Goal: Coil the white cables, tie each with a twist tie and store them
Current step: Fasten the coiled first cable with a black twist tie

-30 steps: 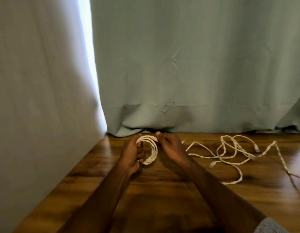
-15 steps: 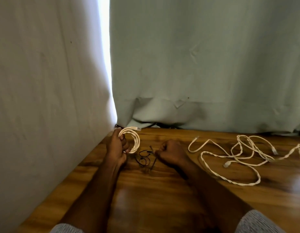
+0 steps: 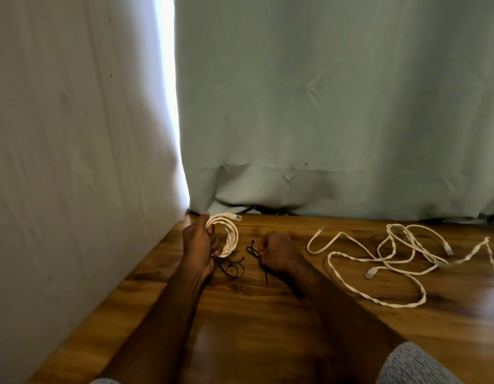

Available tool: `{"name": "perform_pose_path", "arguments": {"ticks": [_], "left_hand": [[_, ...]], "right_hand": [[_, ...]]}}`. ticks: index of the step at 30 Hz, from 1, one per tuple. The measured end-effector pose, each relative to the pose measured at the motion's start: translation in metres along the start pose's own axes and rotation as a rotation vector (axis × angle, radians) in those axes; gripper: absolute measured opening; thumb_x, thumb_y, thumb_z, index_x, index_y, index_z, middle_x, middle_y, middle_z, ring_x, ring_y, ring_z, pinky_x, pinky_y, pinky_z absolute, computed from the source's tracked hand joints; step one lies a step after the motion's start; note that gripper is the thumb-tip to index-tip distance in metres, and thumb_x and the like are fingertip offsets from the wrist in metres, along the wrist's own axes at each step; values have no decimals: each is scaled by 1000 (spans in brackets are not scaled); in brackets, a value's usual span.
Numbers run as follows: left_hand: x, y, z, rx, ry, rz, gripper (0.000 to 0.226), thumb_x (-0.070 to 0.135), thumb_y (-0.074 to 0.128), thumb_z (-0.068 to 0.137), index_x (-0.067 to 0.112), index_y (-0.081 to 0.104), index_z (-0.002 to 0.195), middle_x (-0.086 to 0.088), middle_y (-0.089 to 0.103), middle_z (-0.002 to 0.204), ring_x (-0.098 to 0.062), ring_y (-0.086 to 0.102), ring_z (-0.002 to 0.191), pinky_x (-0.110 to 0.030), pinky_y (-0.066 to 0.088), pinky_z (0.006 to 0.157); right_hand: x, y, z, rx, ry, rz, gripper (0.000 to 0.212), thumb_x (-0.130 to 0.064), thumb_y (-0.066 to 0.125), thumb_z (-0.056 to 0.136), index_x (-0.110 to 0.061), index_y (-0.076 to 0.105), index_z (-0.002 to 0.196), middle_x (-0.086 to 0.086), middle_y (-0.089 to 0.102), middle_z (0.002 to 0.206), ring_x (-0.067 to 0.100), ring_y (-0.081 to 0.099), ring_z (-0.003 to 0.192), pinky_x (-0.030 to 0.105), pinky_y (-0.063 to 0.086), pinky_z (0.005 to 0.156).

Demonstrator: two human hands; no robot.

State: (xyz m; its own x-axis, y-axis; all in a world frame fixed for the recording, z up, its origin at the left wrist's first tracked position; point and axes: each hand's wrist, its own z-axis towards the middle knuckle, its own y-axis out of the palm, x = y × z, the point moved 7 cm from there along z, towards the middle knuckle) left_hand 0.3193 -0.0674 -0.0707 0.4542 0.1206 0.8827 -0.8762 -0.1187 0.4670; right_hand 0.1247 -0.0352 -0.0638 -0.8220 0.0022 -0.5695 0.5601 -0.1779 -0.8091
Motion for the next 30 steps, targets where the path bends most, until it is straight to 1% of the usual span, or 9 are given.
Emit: {"name": "perform_pose_path", "arguments": {"ticks": [5, 8, 10, 12, 16, 18, 22, 26, 30], "left_hand": [[13, 17, -7, 70, 81, 34, 43, 28, 53, 96, 16, 36, 57, -1, 26, 40, -15, 24, 30, -18, 23, 39], [18, 42, -9, 118, 124, 12, 44, 27, 52, 99, 13, 39, 59, 0, 30, 38, -14, 28, 27, -16, 24, 37], [9, 70, -10, 82, 108, 39, 49, 41, 59, 97, 14, 44, 60, 2, 36, 38, -13, 32, 29, -18, 26, 37], [-4, 99, -14, 19, 114, 105, 48, 46, 70, 88, 14, 50, 59, 1, 45, 42, -12, 40, 34, -21, 31, 38], [-35, 136, -25, -77, 143, 190, 36, 31, 89, 70, 12, 61, 60, -7, 66, 57, -21, 62, 51, -30, 49, 50], [-44, 140, -26, -92, 116, 198, 33, 32, 91, 67, 11, 65, 64, -10, 70, 63, -25, 68, 59, -34, 53, 55], [-55, 143, -29, -171, 15, 169, 38, 41, 85, 73, 8, 68, 71, -5, 64, 57, -16, 57, 44, -23, 39, 45], [-60, 138, -32, -185, -46, 138, 18, 14, 75, 86, -3, 69, 89, -7, 59, 59, -10, 48, 37, -18, 33, 39], [-56, 133, -32, -193, -71, 116, 7, 3, 68, 89, -3, 66, 90, -4, 62, 55, -10, 47, 36, -18, 30, 36]], "right_hand": [[7, -13, -2, 70, -21, -44, 21, -4, 67, 85, -12, 64, 104, 6, 61, 109, 24, 60, 102, 34, 52, 76], [24, -44, 4, 208, -10, 71, 6, -6, 64, 85, -12, 66, 88, 7, 65, 96, 24, 61, 93, 33, 50, 73], [41, -65, 5, 301, 8, 208, 12, -6, 62, 86, -15, 64, 78, 3, 64, 83, 22, 61, 85, 28, 40, 63], [56, -78, 2, 372, 29, 321, 13, -6, 61, 88, -16, 67, 81, -1, 64, 80, 15, 60, 79, 25, 37, 62], [68, -95, -6, 529, -37, 407, 11, -6, 62, 90, -15, 68, 89, -2, 69, 87, 8, 62, 77, 13, 41, 61], [62, -98, -9, 570, -107, 401, 10, -7, 63, 91, -15, 68, 89, -4, 68, 84, 5, 62, 77, 13, 46, 63], [53, -98, -13, 667, -172, 329, 5, -9, 67, 89, -13, 69, 90, -3, 69, 81, 8, 63, 74, 28, 54, 66], [49, -98, -17, 679, -187, 304, 5, -10, 70, 89, -13, 69, 93, -2, 68, 82, 8, 62, 74, 23, 52, 65], [55, -105, -21, 711, -178, 341, 6, -11, 70, 91, -15, 70, 96, -3, 67, 87, 8, 62, 79, 22, 52, 69]]}}
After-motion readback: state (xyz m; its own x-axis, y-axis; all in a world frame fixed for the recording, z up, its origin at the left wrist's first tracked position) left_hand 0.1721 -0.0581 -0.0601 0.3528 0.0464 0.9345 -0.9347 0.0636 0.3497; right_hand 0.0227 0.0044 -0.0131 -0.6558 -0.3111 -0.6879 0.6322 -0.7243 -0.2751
